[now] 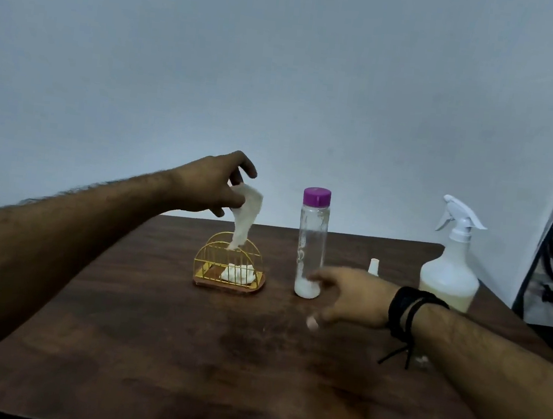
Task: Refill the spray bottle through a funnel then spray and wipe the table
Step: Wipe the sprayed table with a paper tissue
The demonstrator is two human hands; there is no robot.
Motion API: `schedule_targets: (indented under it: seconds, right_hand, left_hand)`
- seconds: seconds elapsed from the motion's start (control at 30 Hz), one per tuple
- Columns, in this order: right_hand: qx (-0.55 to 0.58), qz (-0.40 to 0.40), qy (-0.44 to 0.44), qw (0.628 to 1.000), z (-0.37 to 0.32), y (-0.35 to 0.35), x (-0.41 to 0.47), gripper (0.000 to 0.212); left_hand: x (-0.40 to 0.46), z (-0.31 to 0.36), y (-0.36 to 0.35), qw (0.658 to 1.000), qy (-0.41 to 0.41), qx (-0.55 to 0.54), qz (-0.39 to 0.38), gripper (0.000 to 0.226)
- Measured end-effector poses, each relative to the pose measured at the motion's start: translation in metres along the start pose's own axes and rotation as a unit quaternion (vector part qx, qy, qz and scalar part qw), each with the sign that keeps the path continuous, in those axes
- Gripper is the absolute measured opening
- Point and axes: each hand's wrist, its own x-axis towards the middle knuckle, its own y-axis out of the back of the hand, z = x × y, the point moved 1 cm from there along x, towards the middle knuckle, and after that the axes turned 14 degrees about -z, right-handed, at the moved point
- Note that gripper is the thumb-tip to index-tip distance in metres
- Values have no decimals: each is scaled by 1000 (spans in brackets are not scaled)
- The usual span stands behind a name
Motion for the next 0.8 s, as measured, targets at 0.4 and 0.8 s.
schedule_targets:
  seconds: [0.4, 0.8]
  right_hand:
    - [348, -27, 110, 931, 31, 16, -45, 10]
    - [-171, 230, -76, 955, 81, 8, -71, 21]
  left_hand:
    - [-17, 73, -69, 961, -36, -231, -148, 16]
    - [26, 62, -176, 941, -225, 250, -27, 25]
